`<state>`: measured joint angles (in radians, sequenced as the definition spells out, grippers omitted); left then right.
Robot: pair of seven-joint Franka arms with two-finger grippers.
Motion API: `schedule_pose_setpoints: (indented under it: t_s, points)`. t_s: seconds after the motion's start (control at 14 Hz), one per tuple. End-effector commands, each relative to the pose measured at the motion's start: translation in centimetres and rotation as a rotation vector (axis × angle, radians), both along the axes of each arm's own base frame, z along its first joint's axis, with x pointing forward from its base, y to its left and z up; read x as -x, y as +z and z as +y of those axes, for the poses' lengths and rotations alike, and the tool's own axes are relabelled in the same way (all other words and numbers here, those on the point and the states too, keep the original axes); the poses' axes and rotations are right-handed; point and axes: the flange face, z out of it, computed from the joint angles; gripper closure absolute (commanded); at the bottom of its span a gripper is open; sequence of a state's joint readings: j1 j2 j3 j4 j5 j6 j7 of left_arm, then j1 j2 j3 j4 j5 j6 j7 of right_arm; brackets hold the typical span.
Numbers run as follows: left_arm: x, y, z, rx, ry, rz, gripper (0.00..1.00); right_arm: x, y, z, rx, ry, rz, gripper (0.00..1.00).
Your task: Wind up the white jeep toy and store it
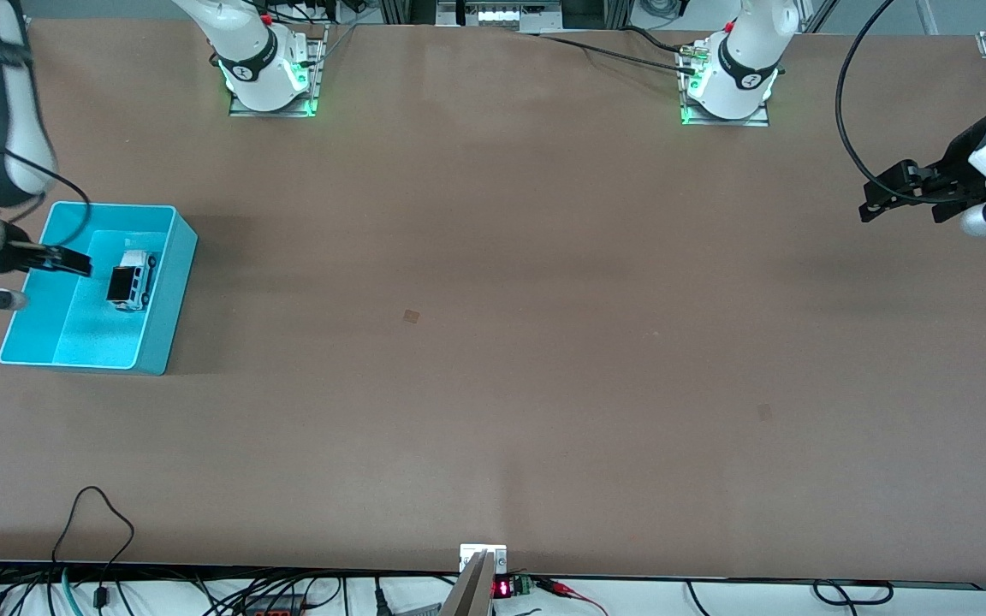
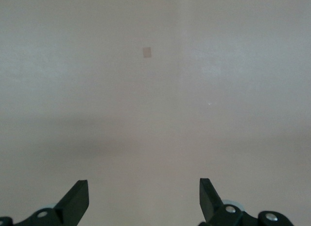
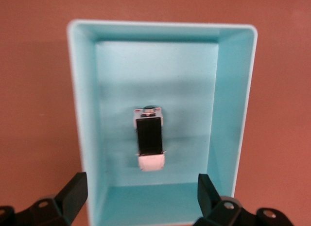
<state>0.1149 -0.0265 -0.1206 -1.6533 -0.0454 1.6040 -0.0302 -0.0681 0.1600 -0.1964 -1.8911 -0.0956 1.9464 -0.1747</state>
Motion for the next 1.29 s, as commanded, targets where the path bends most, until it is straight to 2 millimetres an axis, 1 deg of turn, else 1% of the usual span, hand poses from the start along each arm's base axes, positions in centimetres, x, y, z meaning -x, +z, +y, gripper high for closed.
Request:
schedule_pose_setpoints:
  t_s: [0.0,0.07,0.21,0.29,0.36,0.5,0.64,0.86,1.07,1.21]
  points:
    - [0.7,0.7,0.3,0.001,-0.012,-0.005,0.00,-0.9,5.9,2.2,-0.072,0.002,-0.007,0.00]
    - [0.7,0.7,0.4,0.002,-0.009,-0.005,0.00,-0.6,8.7,3.2,-0.079,0.018,-0.006,0.00]
    - [0.7,0.7,0.5,0.002,-0.009,-0.008,0.00,-0.4,13.1,5.8,-0.080,0.061,-0.030,0.00]
    - [0.7,0.7,0.5,0.000,-0.009,-0.010,0.00,-0.4,14.7,6.6,-0.078,0.075,-0.021,0.00]
    - [0.7,0.8,0.4,0.001,-0.011,-0.011,0.00,-0.2,15.5,6.9,-0.082,0.076,0.003,0.00]
    - [0.7,0.7,0.5,0.002,-0.011,-0.011,0.00,0.0,17.0,7.1,-0.083,0.078,0.019,0.00]
    - [0.7,0.7,0.5,0.002,-0.011,-0.010,0.00,0.3,17.5,8.8,-0.081,0.106,0.048,0.00]
    - [0.7,0.7,0.6,0.000,-0.009,-0.008,0.00,0.2,17.9,10.7,-0.063,0.137,0.044,0.00]
    - [0.7,0.7,0.6,0.000,-0.009,-0.007,0.00,1.4,18.7,10.9,-0.066,0.141,0.037,0.00]
    - [0.7,0.7,0.6,0.002,-0.008,-0.007,0.00,1.7,19.0,11.2,-0.066,0.148,0.033,0.00]
